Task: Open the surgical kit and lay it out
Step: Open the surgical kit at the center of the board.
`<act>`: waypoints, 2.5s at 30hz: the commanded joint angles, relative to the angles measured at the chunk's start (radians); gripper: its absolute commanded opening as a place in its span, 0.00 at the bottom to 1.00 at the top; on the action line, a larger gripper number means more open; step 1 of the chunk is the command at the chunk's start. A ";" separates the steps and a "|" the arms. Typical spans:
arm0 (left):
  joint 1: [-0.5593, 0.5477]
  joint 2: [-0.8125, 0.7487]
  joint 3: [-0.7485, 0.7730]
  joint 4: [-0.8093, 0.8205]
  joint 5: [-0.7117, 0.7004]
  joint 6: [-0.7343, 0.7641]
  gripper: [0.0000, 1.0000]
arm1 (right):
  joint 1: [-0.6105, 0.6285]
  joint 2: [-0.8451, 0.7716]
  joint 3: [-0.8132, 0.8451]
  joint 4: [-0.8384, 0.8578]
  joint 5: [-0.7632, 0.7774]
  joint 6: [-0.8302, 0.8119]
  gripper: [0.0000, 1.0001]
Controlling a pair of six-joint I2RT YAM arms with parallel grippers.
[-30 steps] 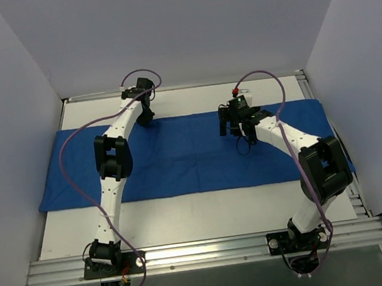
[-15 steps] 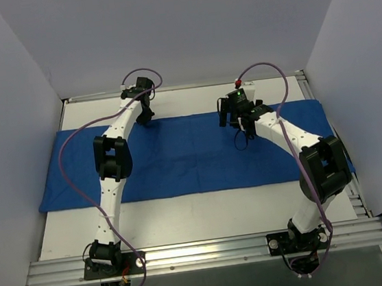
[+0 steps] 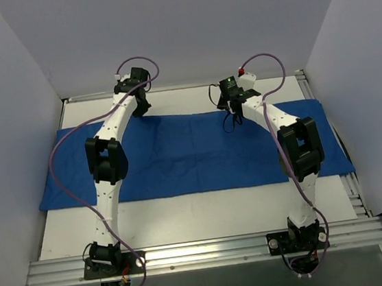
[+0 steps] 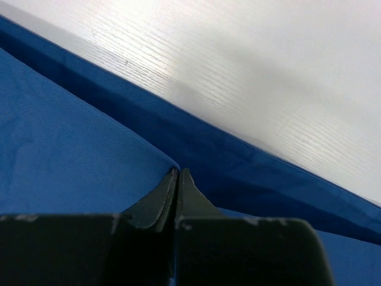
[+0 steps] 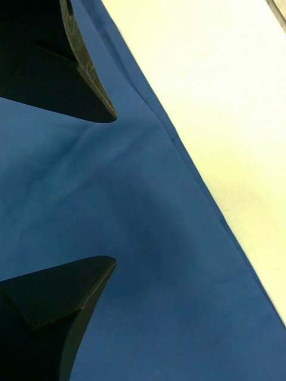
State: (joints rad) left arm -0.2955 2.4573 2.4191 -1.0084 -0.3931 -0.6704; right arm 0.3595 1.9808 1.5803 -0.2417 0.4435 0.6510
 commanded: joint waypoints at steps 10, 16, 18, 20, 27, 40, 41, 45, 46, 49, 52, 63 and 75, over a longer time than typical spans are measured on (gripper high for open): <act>-0.047 -0.116 -0.034 0.011 -0.044 0.049 0.02 | -0.053 0.171 0.151 -0.001 0.001 0.116 0.87; -0.067 -0.167 -0.077 0.021 -0.052 0.060 0.02 | -0.065 0.239 0.193 0.042 -0.061 0.095 0.85; -0.071 -0.184 -0.095 0.022 -0.053 0.065 0.02 | -0.065 0.254 0.202 0.070 -0.095 0.081 0.84; -0.073 -0.199 -0.112 0.028 -0.055 0.069 0.02 | -0.065 0.265 0.214 0.088 -0.112 0.067 0.83; -0.082 -0.244 -0.173 0.047 -0.062 0.091 0.02 | -0.063 0.306 0.234 0.124 -0.164 0.033 0.82; -0.087 -0.308 -0.255 0.126 -0.055 0.141 0.02 | -0.059 0.357 0.276 0.070 -0.160 -0.002 0.75; -0.087 -0.313 -0.255 0.129 -0.055 0.143 0.02 | -0.059 0.358 0.277 0.062 -0.148 -0.005 0.75; -0.088 -0.333 -0.256 0.146 -0.047 0.157 0.02 | -0.059 0.374 0.319 -0.001 -0.141 -0.036 0.75; -0.088 -0.337 -0.256 0.149 -0.047 0.163 0.02 | -0.057 0.377 0.329 -0.030 -0.140 -0.045 0.76; -0.088 -0.351 -0.256 0.152 -0.052 0.170 0.02 | -0.053 0.380 0.357 -0.070 -0.138 -0.080 0.77; -0.088 -0.362 -0.262 0.159 -0.055 0.178 0.02 | -0.045 0.382 0.376 -0.102 -0.132 -0.105 0.77; -0.097 -0.386 -0.291 0.177 -0.049 0.192 0.02 | -0.059 0.392 0.386 -0.119 -0.134 -0.087 0.82; -0.096 -0.402 -0.318 0.189 -0.056 0.195 0.02 | -0.106 0.400 0.391 -0.145 -0.080 -0.037 0.71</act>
State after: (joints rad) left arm -0.3866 2.1193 2.0941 -0.8837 -0.4385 -0.4881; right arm 0.2687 2.3676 1.9396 -0.3313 0.3042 0.5873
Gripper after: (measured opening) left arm 0.040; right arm 0.729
